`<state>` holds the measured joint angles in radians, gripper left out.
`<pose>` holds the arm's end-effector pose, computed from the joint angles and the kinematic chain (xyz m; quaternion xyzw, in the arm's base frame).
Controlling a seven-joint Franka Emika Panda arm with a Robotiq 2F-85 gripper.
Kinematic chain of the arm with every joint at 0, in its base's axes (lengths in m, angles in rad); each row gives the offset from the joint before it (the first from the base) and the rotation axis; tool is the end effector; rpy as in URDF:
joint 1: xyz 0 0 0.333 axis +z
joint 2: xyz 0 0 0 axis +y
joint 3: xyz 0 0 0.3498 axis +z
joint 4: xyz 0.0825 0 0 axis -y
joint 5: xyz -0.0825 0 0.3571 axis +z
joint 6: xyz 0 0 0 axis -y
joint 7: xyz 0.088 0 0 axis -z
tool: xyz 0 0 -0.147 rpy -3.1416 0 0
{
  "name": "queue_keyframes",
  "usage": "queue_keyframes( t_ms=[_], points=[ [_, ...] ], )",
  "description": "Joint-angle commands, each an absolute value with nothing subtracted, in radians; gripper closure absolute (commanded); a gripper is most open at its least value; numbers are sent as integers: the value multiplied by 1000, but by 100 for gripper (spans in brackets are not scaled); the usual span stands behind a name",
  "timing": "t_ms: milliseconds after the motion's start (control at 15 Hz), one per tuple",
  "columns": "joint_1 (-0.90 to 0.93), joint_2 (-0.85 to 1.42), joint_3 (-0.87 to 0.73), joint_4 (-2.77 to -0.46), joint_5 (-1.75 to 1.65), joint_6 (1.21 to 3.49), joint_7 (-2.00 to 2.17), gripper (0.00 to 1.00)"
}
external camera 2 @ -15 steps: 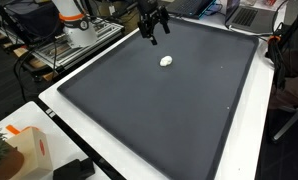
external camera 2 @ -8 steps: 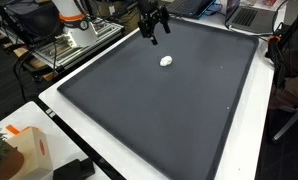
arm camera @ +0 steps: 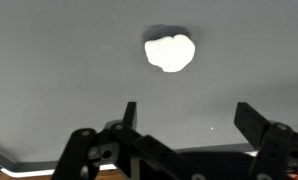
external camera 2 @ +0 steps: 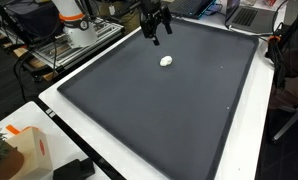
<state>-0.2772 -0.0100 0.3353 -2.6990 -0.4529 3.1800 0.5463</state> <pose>0.4446 0.0668 0.3059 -0.9704 0.0149 -0.2397 0.0248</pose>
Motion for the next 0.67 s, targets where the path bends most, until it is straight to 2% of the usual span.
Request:
queue_keyframes(
  t_ms=[0,400,467,533,600],
  points=[
    [-260,41,351,-2652,-424,3103,523,0],
    [-258,66,406,-2568,-326,2947,453,0],
    [-116,74,293,-2542,-195,2918,360,0],
    [-231,58,374,-2585,-318,2976,458,0],
    [-185,60,343,-2566,-257,2953,409,0]
  ],
)
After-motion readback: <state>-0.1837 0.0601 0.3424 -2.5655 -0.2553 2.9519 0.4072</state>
